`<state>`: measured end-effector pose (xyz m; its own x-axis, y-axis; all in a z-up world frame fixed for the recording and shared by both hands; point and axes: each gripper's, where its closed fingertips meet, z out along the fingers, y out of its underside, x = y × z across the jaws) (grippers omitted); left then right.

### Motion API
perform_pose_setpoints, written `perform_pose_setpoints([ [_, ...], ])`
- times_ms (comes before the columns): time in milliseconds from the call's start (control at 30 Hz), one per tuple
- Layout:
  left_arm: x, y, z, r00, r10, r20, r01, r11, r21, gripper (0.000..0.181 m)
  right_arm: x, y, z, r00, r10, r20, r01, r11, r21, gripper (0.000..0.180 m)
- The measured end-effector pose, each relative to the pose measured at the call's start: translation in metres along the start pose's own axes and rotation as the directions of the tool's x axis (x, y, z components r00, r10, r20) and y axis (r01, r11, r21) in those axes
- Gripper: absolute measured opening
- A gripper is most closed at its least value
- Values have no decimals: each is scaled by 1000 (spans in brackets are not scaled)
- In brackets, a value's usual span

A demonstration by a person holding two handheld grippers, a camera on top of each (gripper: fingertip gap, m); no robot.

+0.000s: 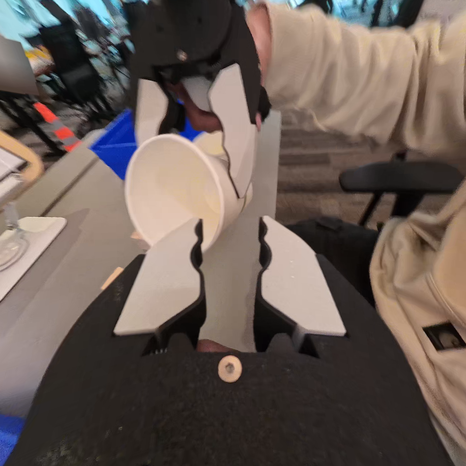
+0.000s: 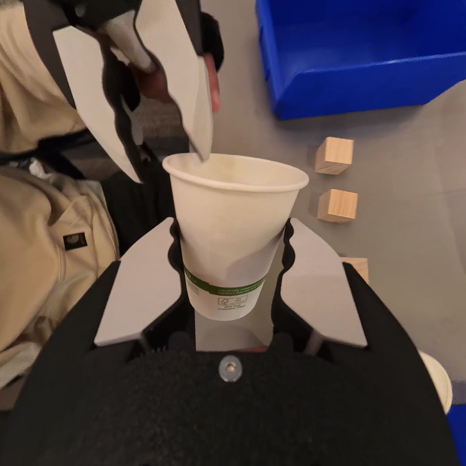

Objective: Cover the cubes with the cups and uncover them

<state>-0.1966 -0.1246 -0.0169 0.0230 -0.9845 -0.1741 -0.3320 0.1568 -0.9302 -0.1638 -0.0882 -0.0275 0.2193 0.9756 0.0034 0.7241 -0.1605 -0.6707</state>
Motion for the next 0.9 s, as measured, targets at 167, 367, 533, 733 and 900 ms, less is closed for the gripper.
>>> perform_pose_setpoints([
  [167,-37,9,-26,897,-303,321,232,943,241,54,16,1,-62,956,145,-255,-58,945,320,80],
  [367,-52,89,-33,617,-395,680,347,913,215,58,40,61,-145,698,530,-481,-71,720,690,80],
  [533,-46,99,-15,627,-408,664,382,904,195,57,53,111,-149,566,670,-480,-139,652,745,80],
  [733,-44,109,-6,647,-345,680,360,924,126,56,63,136,-133,468,648,-601,-141,726,673,80],
  [900,-42,114,-3,658,-357,664,378,918,119,56,70,138,-121,472,647,-599,-177,735,655,81],
])
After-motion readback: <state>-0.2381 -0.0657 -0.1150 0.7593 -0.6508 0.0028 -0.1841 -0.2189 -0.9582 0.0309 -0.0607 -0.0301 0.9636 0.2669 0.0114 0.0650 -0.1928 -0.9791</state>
